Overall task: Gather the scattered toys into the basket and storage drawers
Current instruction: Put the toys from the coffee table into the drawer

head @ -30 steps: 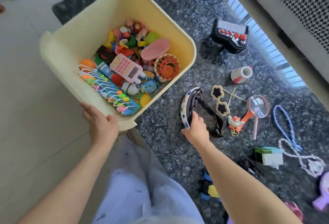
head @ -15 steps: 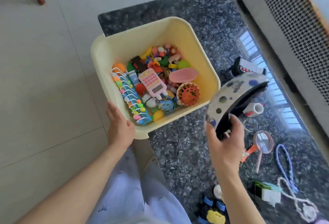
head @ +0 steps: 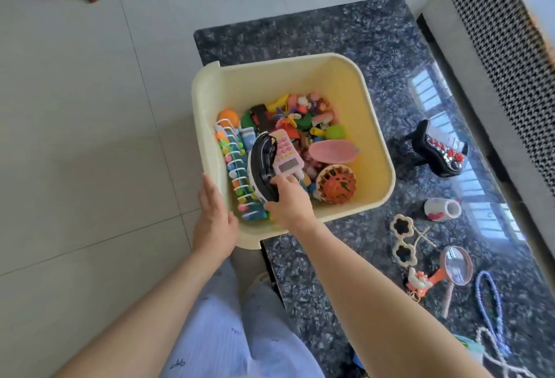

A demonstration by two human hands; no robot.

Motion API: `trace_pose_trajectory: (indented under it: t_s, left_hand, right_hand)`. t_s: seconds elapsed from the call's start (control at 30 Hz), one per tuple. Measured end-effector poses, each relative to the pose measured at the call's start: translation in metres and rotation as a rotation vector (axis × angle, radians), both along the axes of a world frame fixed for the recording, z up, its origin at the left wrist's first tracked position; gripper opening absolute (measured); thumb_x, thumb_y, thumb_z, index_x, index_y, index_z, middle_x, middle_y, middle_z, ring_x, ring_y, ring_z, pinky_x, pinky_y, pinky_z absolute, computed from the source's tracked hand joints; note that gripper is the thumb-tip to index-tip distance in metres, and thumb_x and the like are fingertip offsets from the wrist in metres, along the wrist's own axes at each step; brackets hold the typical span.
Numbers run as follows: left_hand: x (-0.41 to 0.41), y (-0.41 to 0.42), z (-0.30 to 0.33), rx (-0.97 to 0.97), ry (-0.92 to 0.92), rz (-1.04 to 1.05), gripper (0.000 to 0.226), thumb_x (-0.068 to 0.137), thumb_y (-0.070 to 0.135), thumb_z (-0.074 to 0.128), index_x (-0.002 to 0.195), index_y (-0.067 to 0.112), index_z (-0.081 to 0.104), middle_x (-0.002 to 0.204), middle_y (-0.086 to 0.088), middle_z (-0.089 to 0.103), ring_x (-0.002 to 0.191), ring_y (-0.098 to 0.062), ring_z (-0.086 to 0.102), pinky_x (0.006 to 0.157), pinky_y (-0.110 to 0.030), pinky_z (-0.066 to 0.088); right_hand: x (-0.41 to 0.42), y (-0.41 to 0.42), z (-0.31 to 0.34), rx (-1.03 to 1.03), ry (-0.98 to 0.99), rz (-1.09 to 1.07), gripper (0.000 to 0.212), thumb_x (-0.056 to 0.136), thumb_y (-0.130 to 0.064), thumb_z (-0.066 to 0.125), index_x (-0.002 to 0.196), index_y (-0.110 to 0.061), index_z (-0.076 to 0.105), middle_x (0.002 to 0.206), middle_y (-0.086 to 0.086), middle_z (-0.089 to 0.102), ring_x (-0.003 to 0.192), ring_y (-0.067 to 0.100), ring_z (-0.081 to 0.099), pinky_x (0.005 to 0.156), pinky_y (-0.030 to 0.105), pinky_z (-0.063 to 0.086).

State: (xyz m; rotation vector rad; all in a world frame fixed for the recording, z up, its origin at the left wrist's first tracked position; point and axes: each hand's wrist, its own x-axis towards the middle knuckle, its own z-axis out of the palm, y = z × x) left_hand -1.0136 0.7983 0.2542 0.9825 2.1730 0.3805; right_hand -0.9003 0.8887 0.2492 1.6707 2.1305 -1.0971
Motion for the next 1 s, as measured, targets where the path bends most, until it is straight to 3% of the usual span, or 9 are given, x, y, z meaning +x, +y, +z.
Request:
trace_pose_trajectory:
  t_s: [0.2, 0.3, 0.37, 0.43, 0.53, 0.6, 0.73, 0.9, 1.0]
  left_hand:
    - [-0.001, 0.002, 0.001, -0.018, 0.013, -0.021, 0.077, 0.089, 0.000, 0.043, 0.147, 0.003, -0.008, 0.157, -0.012, -0.002, 0.114, -0.045, 0.049, 0.070, -0.042, 0.043]
    - [0.000, 0.000, 0.004, 0.039, 0.085, -0.041, 0.075, 0.084, -0.006, 0.049, 0.147, -0.002, 0.007, 0.155, -0.020, 0.005, 0.130, -0.043, 0.036, 0.090, -0.044, 0.042]
    - [0.006, -0.001, 0.004, 0.158, 0.237, -0.145, 0.072, 0.074, -0.012, 0.058, 0.140, -0.006, 0.031, 0.148, -0.029, 0.022, 0.131, -0.047, 0.033, 0.101, -0.051, 0.037]
    - [0.022, 0.004, 0.003, 0.272, 0.269, -0.307, 0.065, 0.067, -0.012, 0.066, 0.129, -0.007, 0.046, 0.138, -0.030, 0.040, 0.124, -0.046, 0.044, 0.099, -0.052, 0.040]
    - [0.065, 0.013, 0.001, 0.369, 0.161, -0.621, 0.052, 0.070, 0.000, 0.065, 0.121, -0.003, 0.055, 0.120, -0.021, 0.060, 0.111, -0.038, 0.058, 0.099, -0.045, 0.042]
    - [0.094, 0.020, 0.002, 0.318, 0.093, -0.734, 0.049, 0.081, 0.008, 0.060, 0.129, 0.003, 0.051, 0.126, -0.013, 0.058, 0.117, -0.031, 0.056, 0.103, -0.044, 0.037]
    - [0.138, 0.034, -0.004, 0.150, 0.186, -0.774, 0.052, 0.095, 0.020, 0.044, 0.145, 0.014, 0.027, 0.142, -0.003, 0.042, 0.127, -0.024, 0.043, 0.102, -0.036, 0.032]
    - [0.149, 0.033, -0.013, 0.070, 0.415, -0.791, 0.068, 0.074, 0.001, 0.057, 0.138, 0.012, 0.039, 0.123, -0.009, 0.054, 0.109, -0.031, 0.052, 0.091, -0.044, 0.035]
    - [0.149, 0.036, -0.013, 0.045, 0.449, -0.808, 0.072, 0.076, 0.003, 0.053, 0.142, 0.015, 0.028, 0.127, -0.005, 0.046, 0.115, -0.027, 0.045, 0.094, -0.040, 0.030]
  right_hand:
    - [0.005, 0.002, -0.019, -0.031, -0.071, 0.100, 0.055, 0.092, -0.016, 0.054, 0.142, -0.011, 0.032, 0.146, 0.013, 0.033, 0.128, 0.035, 0.037, 0.100, 0.044, 0.040]
    - [0.014, 0.000, -0.013, 0.028, 0.011, 0.062, 0.056, 0.091, -0.017, 0.054, 0.142, -0.012, 0.032, 0.143, 0.011, 0.038, 0.130, 0.033, 0.035, 0.104, 0.043, 0.035]
    - [0.028, -0.004, -0.001, 0.146, 0.139, -0.025, 0.050, 0.091, -0.011, 0.052, 0.139, -0.010, 0.040, 0.140, 0.009, 0.043, 0.129, 0.028, 0.037, 0.105, 0.038, 0.035]
    - [0.051, -0.007, 0.011, 0.296, 0.266, -0.146, 0.041, 0.090, -0.003, 0.051, 0.131, -0.006, 0.050, 0.134, 0.010, 0.050, 0.126, 0.027, 0.044, 0.104, 0.036, 0.038]
    - [0.104, -0.015, 0.026, 0.528, 0.335, -0.356, 0.031, 0.089, 0.002, 0.051, 0.118, -0.005, 0.061, 0.121, 0.007, 0.059, 0.115, 0.023, 0.053, 0.094, 0.033, 0.047]
    - [0.147, -0.021, 0.029, 0.557, 0.258, -0.516, 0.030, 0.090, 0.001, 0.049, 0.116, -0.007, 0.062, 0.118, 0.005, 0.060, 0.113, 0.020, 0.053, 0.090, 0.024, 0.043]
    - [0.236, -0.032, 0.015, 0.418, 0.060, -0.767, 0.031, 0.091, -0.002, 0.049, 0.120, -0.007, 0.058, 0.120, 0.009, 0.057, 0.114, 0.023, 0.052, 0.086, 0.018, 0.032]
    - [0.300, -0.038, -0.028, 0.115, -0.098, -0.750, 0.041, 0.090, -0.016, 0.055, 0.130, -0.008, 0.045, 0.129, 0.014, 0.050, 0.120, 0.028, 0.046, 0.094, 0.033, 0.037]
    - [0.310, -0.034, -0.050, 0.014, -0.085, -0.834, 0.051, 0.088, -0.021, 0.057, 0.135, -0.009, 0.040, 0.131, 0.014, 0.050, 0.120, 0.029, 0.047, 0.092, 0.036, 0.040]
